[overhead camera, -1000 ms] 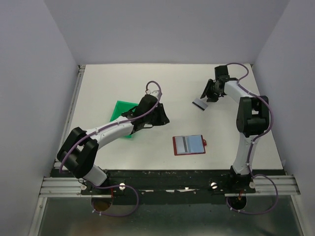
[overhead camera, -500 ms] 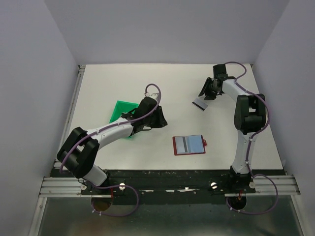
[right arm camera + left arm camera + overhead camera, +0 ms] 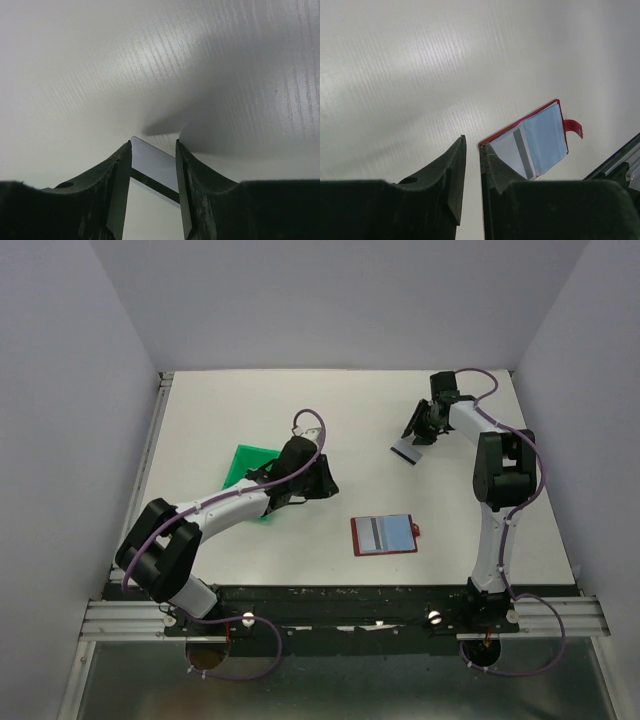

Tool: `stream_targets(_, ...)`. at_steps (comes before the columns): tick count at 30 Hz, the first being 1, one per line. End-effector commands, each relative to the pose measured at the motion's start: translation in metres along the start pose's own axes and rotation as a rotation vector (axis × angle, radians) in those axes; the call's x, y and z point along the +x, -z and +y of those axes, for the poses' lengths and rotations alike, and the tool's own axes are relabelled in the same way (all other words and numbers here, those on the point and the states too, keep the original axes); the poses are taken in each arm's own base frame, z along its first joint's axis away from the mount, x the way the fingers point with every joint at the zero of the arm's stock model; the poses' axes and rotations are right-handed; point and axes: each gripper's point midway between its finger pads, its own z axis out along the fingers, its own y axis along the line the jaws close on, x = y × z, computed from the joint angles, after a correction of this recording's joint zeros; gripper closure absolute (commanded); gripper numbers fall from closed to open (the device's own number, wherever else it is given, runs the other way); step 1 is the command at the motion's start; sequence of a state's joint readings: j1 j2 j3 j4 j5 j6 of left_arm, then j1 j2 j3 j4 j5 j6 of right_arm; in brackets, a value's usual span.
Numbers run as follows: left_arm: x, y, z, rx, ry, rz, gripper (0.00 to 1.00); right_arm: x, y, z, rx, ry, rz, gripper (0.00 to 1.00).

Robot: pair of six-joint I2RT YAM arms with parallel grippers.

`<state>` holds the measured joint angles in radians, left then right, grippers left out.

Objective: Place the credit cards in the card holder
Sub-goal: Move the credit card to the corner of the board.

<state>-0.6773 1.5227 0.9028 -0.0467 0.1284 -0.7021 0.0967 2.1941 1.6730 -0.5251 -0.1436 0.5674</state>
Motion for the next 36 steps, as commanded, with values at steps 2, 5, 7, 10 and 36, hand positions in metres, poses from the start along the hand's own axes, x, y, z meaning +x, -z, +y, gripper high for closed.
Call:
stream_targets(2, 0.001, -0.002, 0.003, 0.011, -0.010, 0.004, 0.71, 0.017, -0.002, -0.002, 0.019, 0.015, 0.063, 0.52)
stream_targets(5, 0.002, -0.002, 0.006, 0.007, -0.003, 0.006, 0.71, 0.020, -0.001, -0.002, 0.021, 0.033, 0.075, 0.51)
stream_targets(7, 0.004, -0.003, 0.005, 0.010, -0.002, 0.011, 0.71, 0.020, -0.002, -0.002, 0.022, 0.039, 0.075, 0.51)
stream_targets(10, 0.005, -0.003, 0.006, 0.011, 0.001, 0.015, 0.70, 0.024, -0.001, -0.002, 0.029, 0.047, 0.084, 0.50)
stream_targets(36, 0.012, -0.006, 0.017, -0.001, 0.016, 0.035, 0.71, 0.046, 0.018, 0.021, 0.028, 0.288, 0.007, 0.25)
